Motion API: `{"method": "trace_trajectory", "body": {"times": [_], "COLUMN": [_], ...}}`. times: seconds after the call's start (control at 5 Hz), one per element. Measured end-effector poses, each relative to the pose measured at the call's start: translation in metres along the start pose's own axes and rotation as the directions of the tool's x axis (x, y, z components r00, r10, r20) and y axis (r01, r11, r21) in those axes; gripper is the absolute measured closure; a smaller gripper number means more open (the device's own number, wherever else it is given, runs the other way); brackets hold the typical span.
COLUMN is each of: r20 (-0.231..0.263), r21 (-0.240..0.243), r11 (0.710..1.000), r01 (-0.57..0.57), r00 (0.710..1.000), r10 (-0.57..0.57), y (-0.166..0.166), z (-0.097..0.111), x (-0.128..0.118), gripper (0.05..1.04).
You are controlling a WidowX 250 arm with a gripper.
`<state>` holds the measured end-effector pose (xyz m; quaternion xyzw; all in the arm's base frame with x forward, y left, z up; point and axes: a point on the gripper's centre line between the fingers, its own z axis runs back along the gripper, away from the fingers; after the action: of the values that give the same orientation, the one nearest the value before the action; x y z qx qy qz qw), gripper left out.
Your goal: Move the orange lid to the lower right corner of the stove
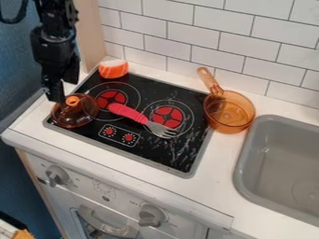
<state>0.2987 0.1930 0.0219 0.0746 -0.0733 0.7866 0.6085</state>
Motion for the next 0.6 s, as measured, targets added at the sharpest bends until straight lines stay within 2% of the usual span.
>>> {"method": "trace_trajectory", "body": {"times": [0.2, 0.4, 0.6], "r20": [0.005, -0.025, -0.006], "r21": [0.022, 0.069, 0.064], "r11": [0.999, 0.997, 0.998], "r01": [0.025, 0.029, 0.027], "r00": [1.000, 0.999, 1.000], "r10": [-0.025, -0.027, -0.027], "y": [0.002, 0.002, 0.001], "z": [-0.012, -0.024, -0.024], "x": [-0.001, -0.001, 0.002], "gripper": [0.085, 0.085, 0.087]}}
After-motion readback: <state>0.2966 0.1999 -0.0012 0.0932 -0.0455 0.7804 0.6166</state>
